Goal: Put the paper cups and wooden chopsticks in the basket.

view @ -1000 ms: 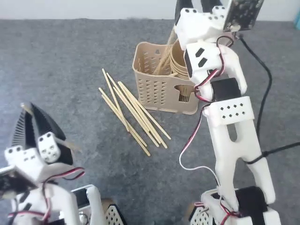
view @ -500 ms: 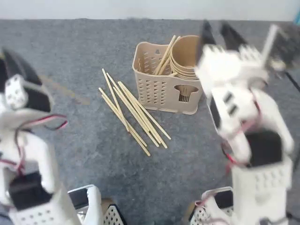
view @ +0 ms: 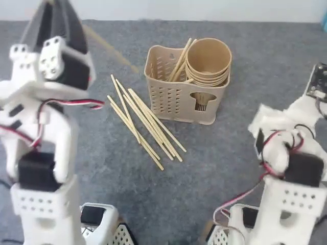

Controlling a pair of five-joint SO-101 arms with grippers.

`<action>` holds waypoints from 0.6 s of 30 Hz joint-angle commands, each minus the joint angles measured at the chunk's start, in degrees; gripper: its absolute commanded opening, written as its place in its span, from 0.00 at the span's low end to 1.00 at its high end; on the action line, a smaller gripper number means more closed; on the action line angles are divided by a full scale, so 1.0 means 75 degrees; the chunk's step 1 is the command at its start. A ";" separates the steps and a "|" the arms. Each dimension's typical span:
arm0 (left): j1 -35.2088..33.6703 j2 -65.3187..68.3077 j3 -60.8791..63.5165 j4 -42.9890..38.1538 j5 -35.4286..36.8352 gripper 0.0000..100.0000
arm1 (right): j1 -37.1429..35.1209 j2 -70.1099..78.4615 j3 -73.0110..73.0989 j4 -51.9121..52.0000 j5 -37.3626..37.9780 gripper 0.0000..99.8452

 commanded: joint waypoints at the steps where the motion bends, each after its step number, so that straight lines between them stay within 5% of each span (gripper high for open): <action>1: 0.0738 0.0527 -0.0322 -0.0821 -0.1102 0.01 | 0.0768 -0.0147 0.1418 -0.0791 -0.0059 0.14; 5: 0.1371 0.1418 -0.0322 -0.1196 -0.2063 0.01 | 0.1330 -0.0147 0.3270 -0.2233 -0.0059 0.14; 12: 0.1524 0.2895 -0.0322 -0.2086 -0.2192 0.01 | 0.1412 -0.0147 0.5884 -0.4835 -0.0059 0.14; 18: 0.1735 0.3962 -0.0322 -0.2544 -0.2204 0.01 | 0.1330 -0.0147 0.5943 -0.4917 -0.0059 0.14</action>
